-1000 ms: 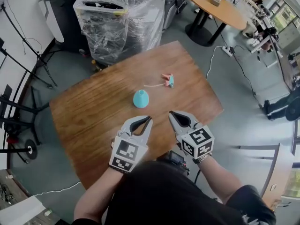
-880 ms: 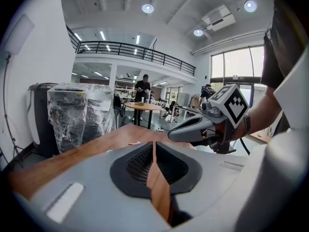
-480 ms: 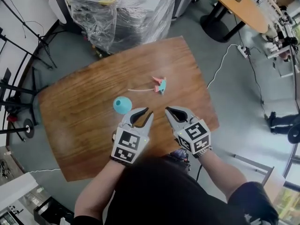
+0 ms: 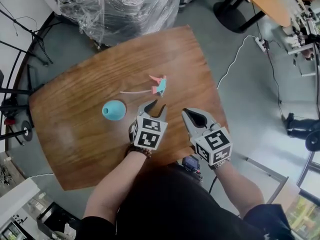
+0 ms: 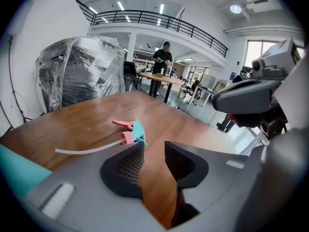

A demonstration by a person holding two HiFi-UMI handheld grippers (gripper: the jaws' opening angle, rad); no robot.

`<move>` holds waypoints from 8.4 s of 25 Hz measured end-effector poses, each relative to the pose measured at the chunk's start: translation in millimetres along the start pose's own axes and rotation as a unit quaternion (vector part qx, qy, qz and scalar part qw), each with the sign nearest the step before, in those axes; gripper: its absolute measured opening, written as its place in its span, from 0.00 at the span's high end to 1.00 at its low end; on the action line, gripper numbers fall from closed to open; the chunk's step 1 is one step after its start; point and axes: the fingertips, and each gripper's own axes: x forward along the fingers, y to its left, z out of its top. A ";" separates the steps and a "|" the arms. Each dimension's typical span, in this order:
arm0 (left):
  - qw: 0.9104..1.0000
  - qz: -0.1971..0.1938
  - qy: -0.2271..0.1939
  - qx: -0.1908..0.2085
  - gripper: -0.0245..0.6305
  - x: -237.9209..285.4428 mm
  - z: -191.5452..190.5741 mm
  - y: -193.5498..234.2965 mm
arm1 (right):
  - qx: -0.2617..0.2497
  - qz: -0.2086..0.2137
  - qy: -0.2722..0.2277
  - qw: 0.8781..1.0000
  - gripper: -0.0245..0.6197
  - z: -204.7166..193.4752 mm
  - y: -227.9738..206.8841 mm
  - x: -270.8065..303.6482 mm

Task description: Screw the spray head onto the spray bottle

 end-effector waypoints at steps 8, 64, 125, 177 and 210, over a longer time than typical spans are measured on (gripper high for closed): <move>0.998 0.038 0.041 -0.003 0.74 37.5 -8.4 11.7 | 0.017 -0.014 0.007 1.000 0.97 -19.4 -16.5 -14.7; 0.980 -0.192 0.017 -0.041 0.93 -130.0 74.5 -56.5 | -0.769 0.039 -0.019 0.638 0.70 42.0 74.7 9.9; 0.983 0.021 0.007 0.182 0.35 -79.9 -60.7 129.5 | -0.524 0.176 0.154 0.819 0.78 120.8 206.5 1.4; 0.918 0.026 0.121 0.377 0.37 -176.6 -43.4 67.5 | -0.706 0.203 0.220 0.642 0.78 62.0 233.8 16.7; 0.936 0.046 0.080 0.339 0.37 -175.2 -39.3 69.6 | -0.283 0.192 0.248 0.906 0.69 82.2 216.2 20.7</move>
